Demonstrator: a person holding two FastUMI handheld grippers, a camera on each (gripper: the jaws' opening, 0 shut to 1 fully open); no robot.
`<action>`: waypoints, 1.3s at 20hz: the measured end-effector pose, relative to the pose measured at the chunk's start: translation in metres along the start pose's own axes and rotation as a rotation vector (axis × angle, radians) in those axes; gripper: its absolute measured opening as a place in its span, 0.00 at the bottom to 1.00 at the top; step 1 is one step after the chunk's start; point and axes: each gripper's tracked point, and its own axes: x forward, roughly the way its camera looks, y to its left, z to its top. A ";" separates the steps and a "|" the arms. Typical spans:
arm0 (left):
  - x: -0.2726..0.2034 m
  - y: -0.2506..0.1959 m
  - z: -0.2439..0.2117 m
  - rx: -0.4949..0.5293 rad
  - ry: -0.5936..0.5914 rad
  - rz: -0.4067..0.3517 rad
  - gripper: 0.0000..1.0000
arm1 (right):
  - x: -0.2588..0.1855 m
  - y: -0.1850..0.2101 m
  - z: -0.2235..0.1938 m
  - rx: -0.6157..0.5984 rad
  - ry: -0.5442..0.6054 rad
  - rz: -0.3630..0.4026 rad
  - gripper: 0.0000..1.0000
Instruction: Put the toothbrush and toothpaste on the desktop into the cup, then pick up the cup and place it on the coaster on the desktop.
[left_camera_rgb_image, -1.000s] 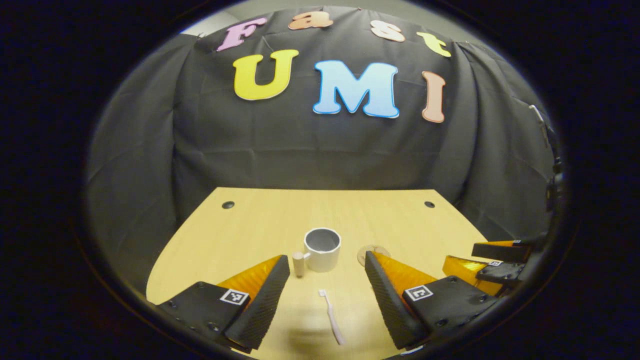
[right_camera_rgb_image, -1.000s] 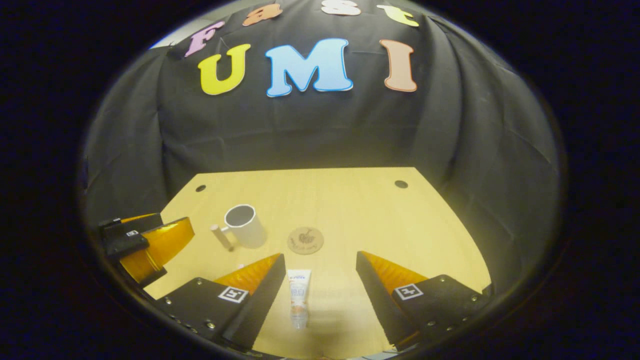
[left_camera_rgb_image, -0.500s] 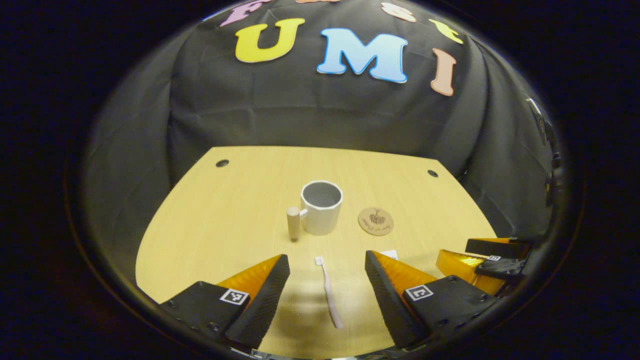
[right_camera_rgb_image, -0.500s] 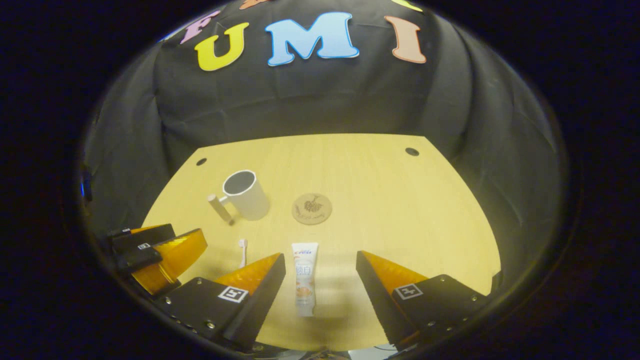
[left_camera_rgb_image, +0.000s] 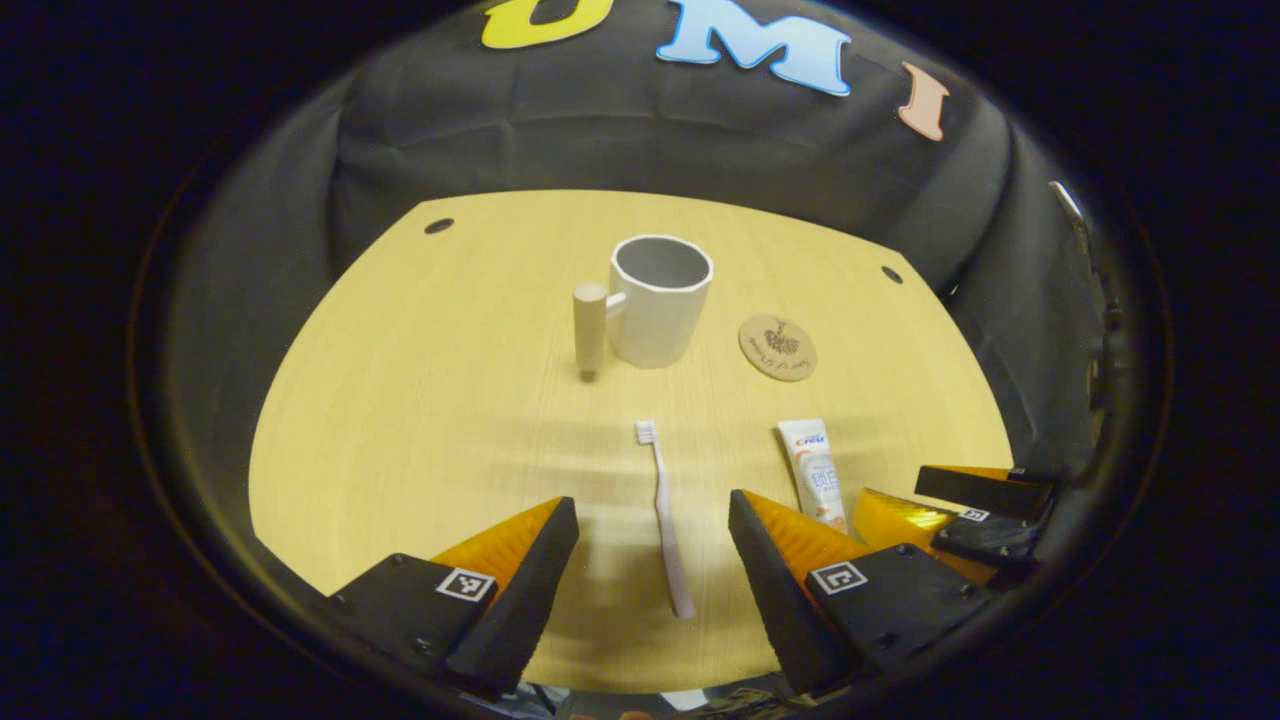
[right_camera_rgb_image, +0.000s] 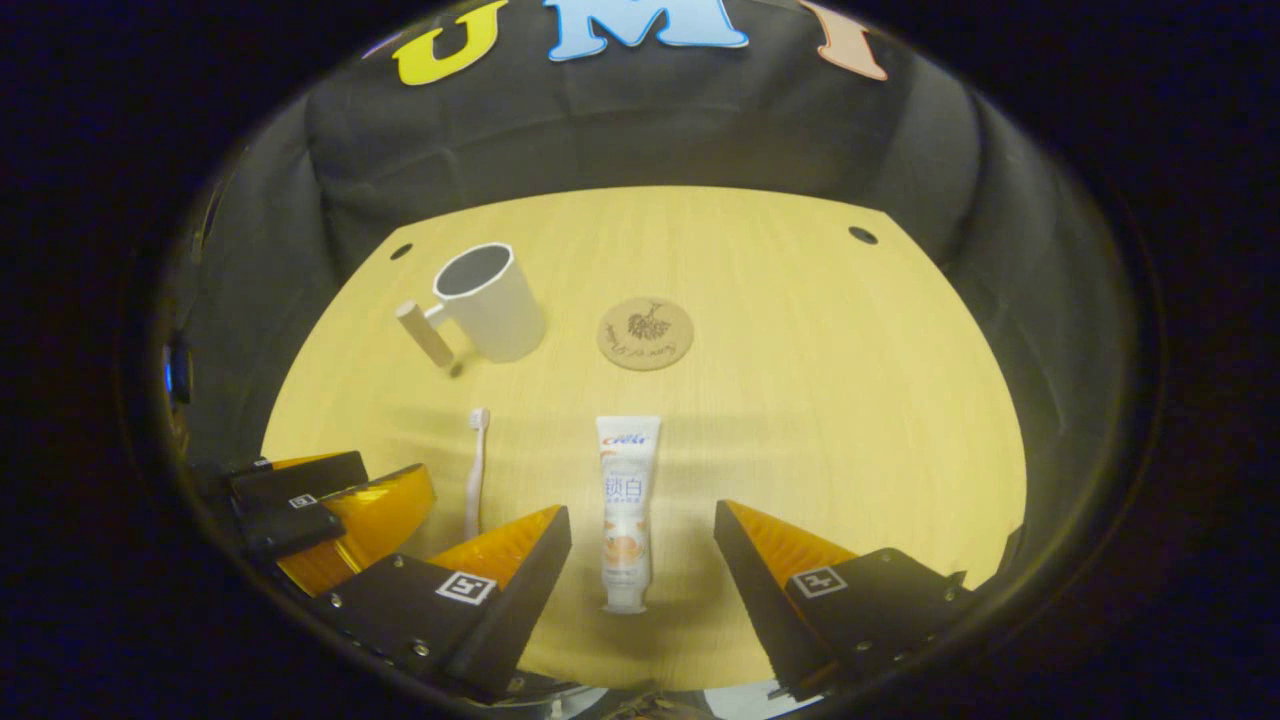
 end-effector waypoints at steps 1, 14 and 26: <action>0.006 0.001 -0.004 -0.005 0.017 0.001 0.99 | 0.005 0.001 -0.004 0.005 0.020 0.005 0.92; 0.052 0.002 -0.035 -0.047 0.195 0.005 0.99 | 0.050 -0.006 -0.027 0.019 0.183 -0.004 0.92; 0.066 0.009 -0.041 0.067 0.251 0.091 0.96 | 0.060 -0.011 -0.036 -0.021 0.256 -0.065 0.93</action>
